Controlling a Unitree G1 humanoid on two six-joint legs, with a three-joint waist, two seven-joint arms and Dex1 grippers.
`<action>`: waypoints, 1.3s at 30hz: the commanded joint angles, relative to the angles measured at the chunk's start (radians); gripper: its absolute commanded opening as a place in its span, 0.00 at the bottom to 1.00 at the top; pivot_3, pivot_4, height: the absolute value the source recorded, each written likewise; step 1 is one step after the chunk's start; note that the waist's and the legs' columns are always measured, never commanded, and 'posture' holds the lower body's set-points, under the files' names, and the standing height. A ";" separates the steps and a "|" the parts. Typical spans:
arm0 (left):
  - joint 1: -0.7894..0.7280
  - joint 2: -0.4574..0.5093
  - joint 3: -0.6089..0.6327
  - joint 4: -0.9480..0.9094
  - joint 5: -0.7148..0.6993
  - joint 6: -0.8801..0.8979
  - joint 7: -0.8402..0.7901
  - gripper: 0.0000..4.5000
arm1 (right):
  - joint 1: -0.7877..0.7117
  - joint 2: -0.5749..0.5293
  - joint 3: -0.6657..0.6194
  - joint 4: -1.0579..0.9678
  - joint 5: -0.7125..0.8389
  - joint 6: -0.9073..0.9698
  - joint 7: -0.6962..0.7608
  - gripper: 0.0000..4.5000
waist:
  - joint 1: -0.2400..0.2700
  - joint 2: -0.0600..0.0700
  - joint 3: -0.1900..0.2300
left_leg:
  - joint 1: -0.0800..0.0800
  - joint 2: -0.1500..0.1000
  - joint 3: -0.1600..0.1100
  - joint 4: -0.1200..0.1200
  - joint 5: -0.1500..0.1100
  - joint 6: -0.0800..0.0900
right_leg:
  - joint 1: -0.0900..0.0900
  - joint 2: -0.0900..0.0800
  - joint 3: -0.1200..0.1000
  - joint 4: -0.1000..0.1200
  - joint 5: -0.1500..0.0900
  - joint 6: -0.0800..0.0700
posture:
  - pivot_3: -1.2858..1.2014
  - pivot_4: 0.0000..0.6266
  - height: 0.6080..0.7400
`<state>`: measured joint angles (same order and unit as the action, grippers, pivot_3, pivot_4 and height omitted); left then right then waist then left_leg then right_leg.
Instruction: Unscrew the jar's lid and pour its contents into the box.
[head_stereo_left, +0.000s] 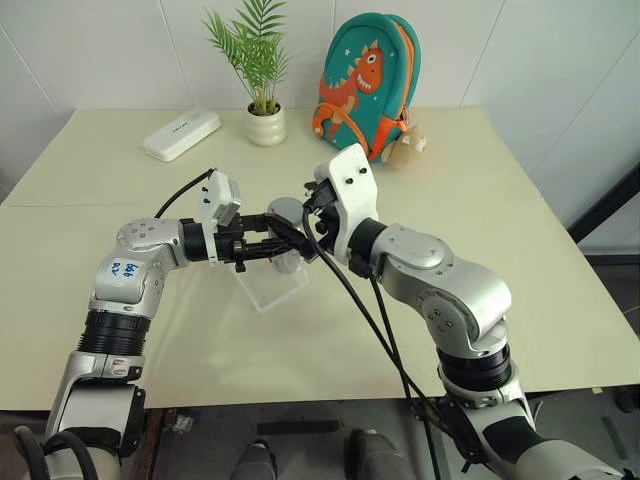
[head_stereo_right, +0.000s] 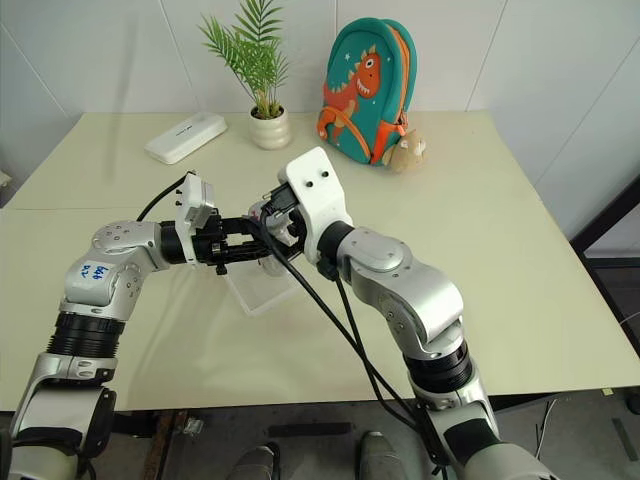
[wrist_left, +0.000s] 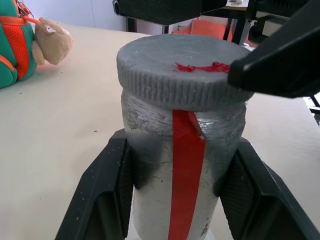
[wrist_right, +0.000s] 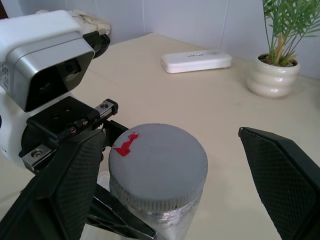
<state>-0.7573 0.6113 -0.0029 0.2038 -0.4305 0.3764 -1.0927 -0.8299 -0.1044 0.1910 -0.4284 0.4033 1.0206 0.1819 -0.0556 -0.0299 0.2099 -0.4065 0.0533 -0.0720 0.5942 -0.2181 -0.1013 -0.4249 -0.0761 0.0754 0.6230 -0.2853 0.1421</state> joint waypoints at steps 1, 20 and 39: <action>-0.020 0.005 0.033 -0.031 -0.006 -0.021 0.003 0.43 | -0.001 0.025 -0.007 -0.021 0.004 -0.011 0.002 1.00 | 0.000 0.000 0.000 | 0.000 0.000 0.000 0.000 0.000 0.000 | 0.000 0.000 0.000 0.000 0.000 0.000 | 0.52 0.24 1.00; -0.013 -0.004 0.047 -0.056 -0.014 -0.027 0.017 0.43 | 0.009 0.032 -0.022 0.024 -0.016 -0.075 0.034 0.69 | 0.000 0.000 0.000 | 0.000 0.000 0.000 0.000 0.000 0.000 | 0.000 0.000 0.000 0.000 0.000 0.000 | 0.52 0.24 1.00; -0.006 0.004 0.032 -0.064 -0.052 0.043 -0.086 0.43 | -0.047 -0.052 -0.011 0.086 0.112 -0.241 0.445 0.69 | -0.001 0.000 0.000 | 0.000 0.000 0.000 0.000 0.000 0.000 | 0.000 0.001 0.001 0.000 0.000 0.000 | 0.52 0.24 1.00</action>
<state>-0.7532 0.6099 0.0401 0.1615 -0.4774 0.4089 -1.1722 -0.8338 -0.1686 0.1441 -0.2940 0.4630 0.8268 0.5491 -0.0570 -0.0297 0.2100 -0.4066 0.0534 -0.0719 0.5940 -0.2181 -0.1013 -0.4253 -0.0754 0.0760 0.6232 -0.2856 0.1424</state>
